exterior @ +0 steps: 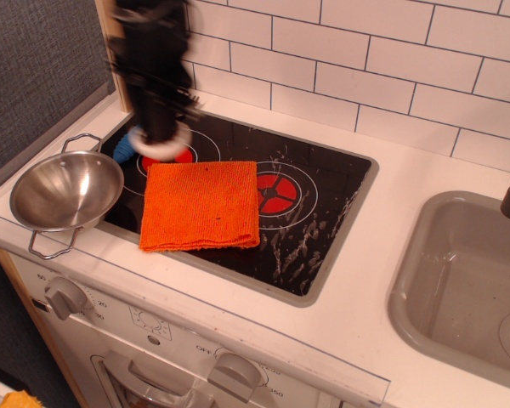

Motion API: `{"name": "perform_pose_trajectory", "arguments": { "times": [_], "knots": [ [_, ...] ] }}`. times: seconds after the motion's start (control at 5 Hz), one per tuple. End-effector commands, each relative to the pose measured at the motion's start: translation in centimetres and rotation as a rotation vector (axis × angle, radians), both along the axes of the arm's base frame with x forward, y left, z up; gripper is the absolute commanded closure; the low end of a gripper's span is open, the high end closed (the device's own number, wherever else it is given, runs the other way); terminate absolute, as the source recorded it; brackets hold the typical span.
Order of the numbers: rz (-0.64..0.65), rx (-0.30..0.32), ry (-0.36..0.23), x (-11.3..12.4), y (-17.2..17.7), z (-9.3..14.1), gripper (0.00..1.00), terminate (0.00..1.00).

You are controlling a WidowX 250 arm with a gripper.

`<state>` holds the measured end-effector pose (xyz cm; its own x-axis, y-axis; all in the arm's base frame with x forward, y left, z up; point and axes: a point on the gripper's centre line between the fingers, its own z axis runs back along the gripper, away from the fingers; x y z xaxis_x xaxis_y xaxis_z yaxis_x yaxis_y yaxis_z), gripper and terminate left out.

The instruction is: Put the sushi inside the pot.

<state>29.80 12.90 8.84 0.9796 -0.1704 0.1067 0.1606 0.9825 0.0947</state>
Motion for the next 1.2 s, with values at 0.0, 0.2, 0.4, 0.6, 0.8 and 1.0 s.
{"name": "perform_pose_trajectory", "arguments": {
  "times": [0.0,0.2,0.4,0.6,0.8,1.0],
  "knots": [
    [0.066,-0.004,-0.002,-2.4,1.9,0.6,1.00,0.00],
    [0.096,-0.009,0.013,-3.6,2.6,0.5,1.00,0.00],
    [0.105,-0.016,0.062,-4.4,2.7,-0.6,1.00,0.00],
    [0.102,-0.003,0.085,-4.8,2.6,-0.9,1.00,0.00],
    [0.090,0.015,0.070,-4.7,2.3,-0.7,0.00,0.00],
    [0.075,0.017,0.012,-4.6,1.2,0.3,0.00,0.00]
  ]
}}
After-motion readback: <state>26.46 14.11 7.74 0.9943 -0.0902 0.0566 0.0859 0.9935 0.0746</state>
